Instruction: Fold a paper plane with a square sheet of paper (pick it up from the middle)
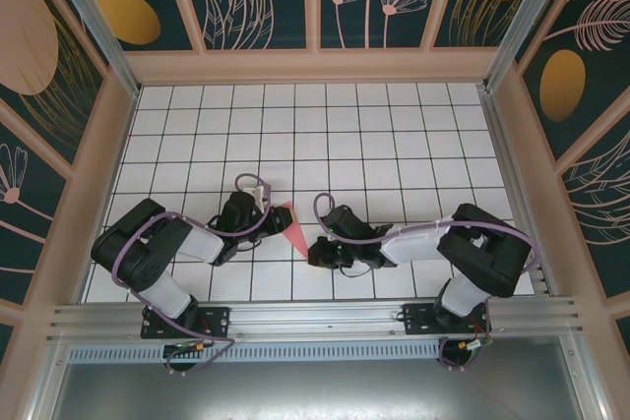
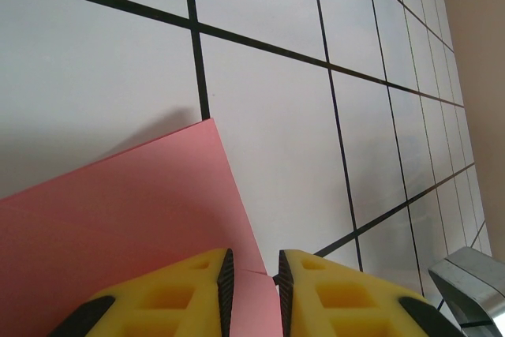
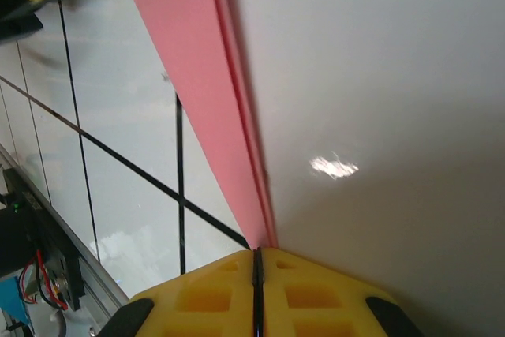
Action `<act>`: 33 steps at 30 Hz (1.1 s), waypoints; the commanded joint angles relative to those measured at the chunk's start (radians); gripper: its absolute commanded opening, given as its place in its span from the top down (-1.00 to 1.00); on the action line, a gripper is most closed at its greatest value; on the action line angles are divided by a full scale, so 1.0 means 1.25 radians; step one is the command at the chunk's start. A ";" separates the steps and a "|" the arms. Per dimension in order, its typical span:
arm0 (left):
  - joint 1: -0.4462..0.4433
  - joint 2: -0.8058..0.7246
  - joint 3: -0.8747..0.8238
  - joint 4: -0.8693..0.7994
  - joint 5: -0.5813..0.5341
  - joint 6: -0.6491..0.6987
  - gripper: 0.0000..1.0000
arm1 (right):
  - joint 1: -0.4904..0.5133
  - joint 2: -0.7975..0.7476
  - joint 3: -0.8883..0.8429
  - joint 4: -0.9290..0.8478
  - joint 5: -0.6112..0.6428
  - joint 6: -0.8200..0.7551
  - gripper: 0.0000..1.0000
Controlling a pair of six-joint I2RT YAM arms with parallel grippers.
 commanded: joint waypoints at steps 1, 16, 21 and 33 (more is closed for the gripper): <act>0.000 0.038 -0.019 -0.157 -0.048 0.022 0.49 | 0.010 -0.024 -0.052 -0.072 -0.019 0.002 0.77; 0.000 0.032 -0.013 -0.164 -0.040 0.029 0.48 | -0.004 -0.059 0.081 -0.100 0.041 -0.017 0.74; 0.000 0.028 -0.011 -0.165 -0.029 0.027 0.47 | -0.011 0.047 0.163 -0.073 0.036 -0.019 0.74; 0.001 0.005 -0.016 -0.167 -0.046 0.024 0.44 | -0.041 0.131 0.051 0.030 -0.025 0.025 0.77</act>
